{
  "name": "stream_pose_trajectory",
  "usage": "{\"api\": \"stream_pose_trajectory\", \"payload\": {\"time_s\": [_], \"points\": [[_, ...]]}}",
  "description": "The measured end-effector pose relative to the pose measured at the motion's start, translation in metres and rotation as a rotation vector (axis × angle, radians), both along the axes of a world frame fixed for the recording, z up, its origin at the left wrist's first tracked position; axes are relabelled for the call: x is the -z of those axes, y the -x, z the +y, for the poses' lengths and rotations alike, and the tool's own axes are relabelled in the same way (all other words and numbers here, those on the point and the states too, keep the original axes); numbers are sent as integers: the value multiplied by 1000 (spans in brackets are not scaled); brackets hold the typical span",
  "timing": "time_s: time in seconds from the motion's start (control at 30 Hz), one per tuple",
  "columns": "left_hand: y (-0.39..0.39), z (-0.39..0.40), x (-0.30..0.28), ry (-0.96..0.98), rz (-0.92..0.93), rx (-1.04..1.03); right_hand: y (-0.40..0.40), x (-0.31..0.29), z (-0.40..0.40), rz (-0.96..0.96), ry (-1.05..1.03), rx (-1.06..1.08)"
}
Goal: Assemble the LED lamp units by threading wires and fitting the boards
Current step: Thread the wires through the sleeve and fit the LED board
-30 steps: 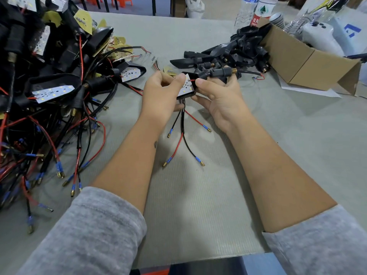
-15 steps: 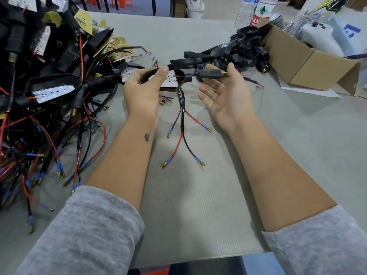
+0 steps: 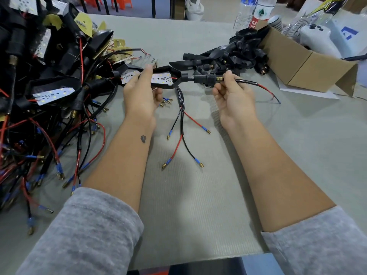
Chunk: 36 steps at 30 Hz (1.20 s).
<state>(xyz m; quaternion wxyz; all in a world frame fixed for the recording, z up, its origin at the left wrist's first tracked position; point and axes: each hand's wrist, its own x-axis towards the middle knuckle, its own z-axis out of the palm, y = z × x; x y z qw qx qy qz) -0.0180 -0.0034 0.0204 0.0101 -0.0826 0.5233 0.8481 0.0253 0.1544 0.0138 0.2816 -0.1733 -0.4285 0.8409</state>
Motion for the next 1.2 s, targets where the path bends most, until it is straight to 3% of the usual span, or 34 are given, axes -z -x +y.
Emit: {"api": "stream_pose_trajectory", "payload": {"time_s": [0.13,0.53,0.77,1.2], "points": [[-1,-2,-1,-91,-28,-5,0,0,0,15,-24,11],[2,1,2,14,8,-14,-3,-3,-2,39,-16,-31],[2,1,1,38,1,138,-1,-1,1,30,18,-23],[6,-1,5,-26,6,65,-2,1,-2,6,-133,-24]]}}
